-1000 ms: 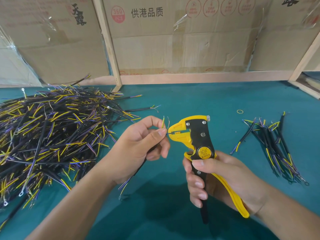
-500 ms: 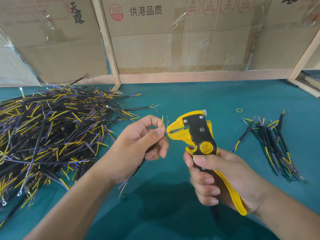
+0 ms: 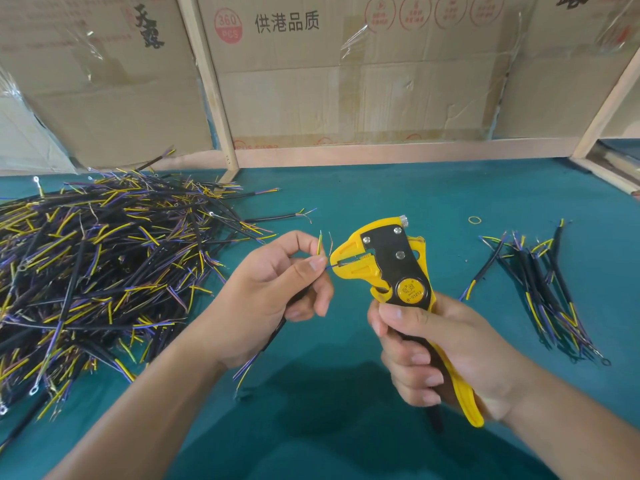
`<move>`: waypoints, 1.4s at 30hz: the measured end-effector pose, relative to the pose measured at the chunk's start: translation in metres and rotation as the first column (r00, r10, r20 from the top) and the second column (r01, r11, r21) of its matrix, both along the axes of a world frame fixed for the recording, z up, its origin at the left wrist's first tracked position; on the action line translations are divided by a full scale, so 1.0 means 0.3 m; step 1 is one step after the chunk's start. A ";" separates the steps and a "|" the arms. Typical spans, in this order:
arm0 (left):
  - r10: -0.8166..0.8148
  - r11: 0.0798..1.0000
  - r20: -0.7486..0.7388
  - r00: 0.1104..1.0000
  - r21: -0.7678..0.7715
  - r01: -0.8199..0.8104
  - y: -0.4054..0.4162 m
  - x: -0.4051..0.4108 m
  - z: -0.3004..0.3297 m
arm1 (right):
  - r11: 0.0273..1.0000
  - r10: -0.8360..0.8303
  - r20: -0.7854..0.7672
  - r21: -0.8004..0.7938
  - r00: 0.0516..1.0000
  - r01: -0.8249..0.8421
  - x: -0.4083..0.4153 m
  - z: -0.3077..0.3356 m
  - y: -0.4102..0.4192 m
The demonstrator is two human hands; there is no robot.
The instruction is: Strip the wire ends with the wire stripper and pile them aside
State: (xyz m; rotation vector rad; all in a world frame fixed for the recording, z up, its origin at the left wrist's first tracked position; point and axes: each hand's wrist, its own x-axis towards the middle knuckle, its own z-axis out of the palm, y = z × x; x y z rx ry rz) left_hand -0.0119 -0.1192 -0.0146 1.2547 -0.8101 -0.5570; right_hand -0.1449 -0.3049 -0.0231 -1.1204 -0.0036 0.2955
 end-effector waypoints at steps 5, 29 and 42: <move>0.042 0.999 -0.006 0.999 -0.012 -0.042 0.012 0.010 0.011 | 0.996 0.009 0.083 0.092 0.997 -0.016 0.005 -0.003 -0.016; 0.050 0.996 0.051 0.997 0.072 -0.054 0.015 0.013 0.008 | 0.989 0.127 0.088 0.067 0.988 -0.133 0.006 -0.015 -0.023; 0.049 0.997 0.019 0.999 0.057 -0.050 0.003 0.007 -0.004 | 0.996 0.070 0.013 0.055 0.997 -0.071 0.003 -0.002 -0.008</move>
